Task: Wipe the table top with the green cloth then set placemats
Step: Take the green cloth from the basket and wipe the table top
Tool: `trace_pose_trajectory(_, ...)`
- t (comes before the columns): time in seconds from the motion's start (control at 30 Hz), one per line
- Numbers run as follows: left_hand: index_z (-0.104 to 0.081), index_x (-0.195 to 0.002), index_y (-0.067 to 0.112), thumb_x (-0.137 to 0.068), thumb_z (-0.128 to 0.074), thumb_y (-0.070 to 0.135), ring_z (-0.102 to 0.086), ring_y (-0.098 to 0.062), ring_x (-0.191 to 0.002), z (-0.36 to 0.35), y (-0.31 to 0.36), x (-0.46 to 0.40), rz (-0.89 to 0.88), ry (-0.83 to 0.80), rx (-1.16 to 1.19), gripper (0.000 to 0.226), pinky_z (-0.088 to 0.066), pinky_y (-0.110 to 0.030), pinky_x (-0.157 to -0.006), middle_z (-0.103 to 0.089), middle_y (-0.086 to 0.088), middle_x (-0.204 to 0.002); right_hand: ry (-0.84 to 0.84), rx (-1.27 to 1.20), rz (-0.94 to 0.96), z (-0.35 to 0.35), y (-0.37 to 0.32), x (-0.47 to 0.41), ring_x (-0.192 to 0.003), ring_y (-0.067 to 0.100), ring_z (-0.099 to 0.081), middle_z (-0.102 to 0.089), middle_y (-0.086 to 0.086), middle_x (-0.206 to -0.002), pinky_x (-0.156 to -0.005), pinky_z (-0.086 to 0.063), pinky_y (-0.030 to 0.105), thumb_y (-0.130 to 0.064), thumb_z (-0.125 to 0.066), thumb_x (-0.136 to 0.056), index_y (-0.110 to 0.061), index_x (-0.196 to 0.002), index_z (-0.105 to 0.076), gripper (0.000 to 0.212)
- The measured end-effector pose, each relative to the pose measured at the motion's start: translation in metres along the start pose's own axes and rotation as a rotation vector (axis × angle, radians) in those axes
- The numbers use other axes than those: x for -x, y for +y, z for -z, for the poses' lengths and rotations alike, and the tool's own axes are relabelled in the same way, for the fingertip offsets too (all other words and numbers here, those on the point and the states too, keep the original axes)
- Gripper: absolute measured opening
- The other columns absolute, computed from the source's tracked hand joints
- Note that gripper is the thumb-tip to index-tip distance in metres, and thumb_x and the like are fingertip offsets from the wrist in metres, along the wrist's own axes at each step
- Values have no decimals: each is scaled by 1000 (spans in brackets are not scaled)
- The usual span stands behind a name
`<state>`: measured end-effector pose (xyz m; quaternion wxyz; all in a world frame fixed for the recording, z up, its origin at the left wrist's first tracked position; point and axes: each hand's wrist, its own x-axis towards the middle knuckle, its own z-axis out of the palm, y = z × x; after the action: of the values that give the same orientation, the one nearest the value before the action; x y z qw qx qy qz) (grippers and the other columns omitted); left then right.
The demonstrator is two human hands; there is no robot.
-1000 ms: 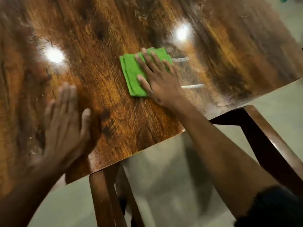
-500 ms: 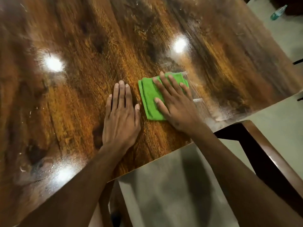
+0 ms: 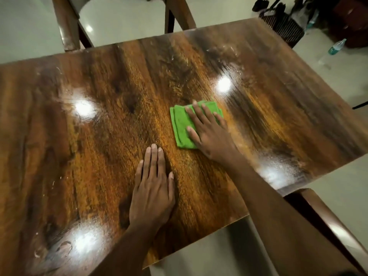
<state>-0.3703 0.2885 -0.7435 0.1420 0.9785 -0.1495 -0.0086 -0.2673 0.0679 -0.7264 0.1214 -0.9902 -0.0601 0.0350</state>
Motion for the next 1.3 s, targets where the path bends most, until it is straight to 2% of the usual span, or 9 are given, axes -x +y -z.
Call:
trace_pose_trajectory(0.17,2,-167,9,-110,-16,39,9,-17,-163,-2,-1,0,1,-9,-8,67,-12,-47,-132,7,-8,-176,-46,19,-44,-2,5,138,-162,13,14,15,-11,-176,-132,-8,51,-56,-17,-111,-36,-167,7,65)
trace_pose_trajectory(0.27,2,-167,9,-110,-14,39,9,-17,-163,-1,0,1,-5,-10,-20,67,-10,-46,-133,7,-8,-176,-86,45,-62,-3,4,182,-163,14,12,13,-11,-176,-131,-11,53,-54,-19,-110,-35,-168,6,65)
trace_pose_trajectory(0.43,4,-167,9,-109,-11,40,11,-17,-163,-2,1,0,2,-27,-23,67,-7,-44,-133,7,-9,-176,-40,51,-50,-5,9,165,-163,12,10,10,-12,-176,-131,-9,51,-57,-20,-110,-37,-168,3,65)
trace_pose_trajectory(0.73,-2,-168,10,-109,-14,41,5,-16,-163,-3,0,1,2,-18,15,67,-8,-45,-133,1,-9,-176,20,7,-113,5,29,19,-164,20,-1,-3,-3,-178,-130,-10,53,-55,-23,-112,-30,-169,-12,64)
trace_pose_trajectory(0.87,-6,-167,7,-109,-18,39,0,-18,-163,-5,0,2,-3,12,-4,67,-10,-46,-132,-5,-11,-176,68,-14,-145,-4,14,72,-164,20,5,2,-1,-178,-131,-8,53,-53,-21,-113,-27,-169,-8,64)
trace_pose_trajectory(1.03,-9,-167,6,-109,-19,38,-1,-19,-164,-5,-3,2,-18,35,-19,67,-11,-46,-132,-8,-12,-176,-19,-6,-115,-6,-2,180,-162,13,14,10,-9,-177,-132,-3,49,-52,-25,-113,-33,-169,0,64)
trace_pose_trajectory(1.13,-8,-167,7,-109,-18,39,2,-17,-163,-7,-3,1,-17,37,-12,67,-7,-43,-133,-6,-10,-176,9,49,-149,2,38,195,-163,12,9,6,-11,-177,-131,-7,49,-52,-19,-113,-35,-168,-1,61)
trace_pose_trajectory(1.23,-8,-167,8,-109,-16,40,2,-16,-163,-8,-3,0,-22,39,-3,67,-6,-43,-133,-5,-9,-176,40,86,-243,16,107,190,-164,17,8,6,-4,-177,-130,-10,51,-53,-6,-111,-32,-168,3,62)
trace_pose_trajectory(1.3,-9,-167,8,-109,-17,40,1,-17,-163,-9,-3,0,-24,42,-8,67,-7,-44,-132,-6,-10,-176,77,62,-360,22,145,183,-164,17,8,7,-4,-177,-130,-11,52,-54,-9,-111,-34,-168,3,61)
